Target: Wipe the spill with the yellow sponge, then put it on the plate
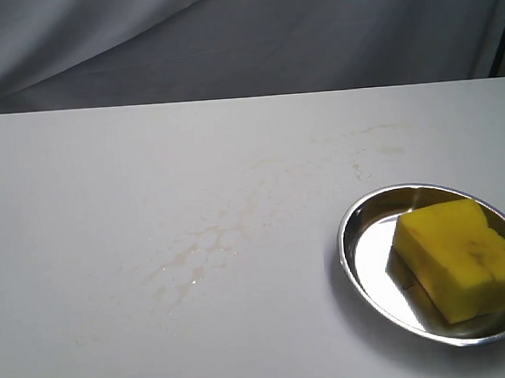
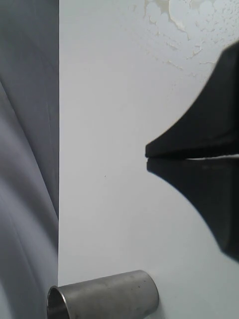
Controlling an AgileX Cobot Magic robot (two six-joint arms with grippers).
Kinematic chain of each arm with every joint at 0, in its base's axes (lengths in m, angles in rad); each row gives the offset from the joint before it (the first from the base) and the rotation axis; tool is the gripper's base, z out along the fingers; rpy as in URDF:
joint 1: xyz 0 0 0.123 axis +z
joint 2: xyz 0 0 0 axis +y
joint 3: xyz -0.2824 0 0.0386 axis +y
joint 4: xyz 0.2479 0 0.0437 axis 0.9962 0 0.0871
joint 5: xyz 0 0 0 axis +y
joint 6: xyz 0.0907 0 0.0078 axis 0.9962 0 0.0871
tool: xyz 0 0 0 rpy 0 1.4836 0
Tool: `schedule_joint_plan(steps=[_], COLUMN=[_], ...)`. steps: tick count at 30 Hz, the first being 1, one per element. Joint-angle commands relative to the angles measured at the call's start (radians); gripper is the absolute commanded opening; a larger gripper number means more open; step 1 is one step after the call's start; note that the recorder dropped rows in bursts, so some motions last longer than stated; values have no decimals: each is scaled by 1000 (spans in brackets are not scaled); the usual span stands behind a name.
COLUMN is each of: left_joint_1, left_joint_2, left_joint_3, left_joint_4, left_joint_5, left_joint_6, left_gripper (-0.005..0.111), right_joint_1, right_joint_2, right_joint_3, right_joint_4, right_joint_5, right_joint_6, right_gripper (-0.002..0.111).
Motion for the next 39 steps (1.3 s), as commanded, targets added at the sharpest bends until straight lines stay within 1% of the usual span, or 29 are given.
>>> schedule_joint_plan(steps=[1, 9, 12, 35, 39], left_joint_1=[-1, -1, -1, -1, -25], left_joint_2=[-4, -4, -4, -4, -4], left_joint_3=[4, 4, 4, 4, 4], left_joint_4=[3, 3, 3, 3, 3], left_joint_5=[-13, -13, -13, -13, -13], left_joint_6=[-2, -2, -2, -2, -2], left_gripper=[0, 0, 0, 0, 0], right_joint_1=[0, 3, 45, 61, 61], right_joint_2=[-7, -7, -7, -7, -7], right_joint_3=[4, 4, 4, 4, 4], right_joint_4=[-11, -11, -11, -7, -7], right_joint_5=[-1, -1, 1, 1, 1], right_joint_6=[5, 5, 5, 5, 5], right_gripper=[0, 0, 0, 0, 0])
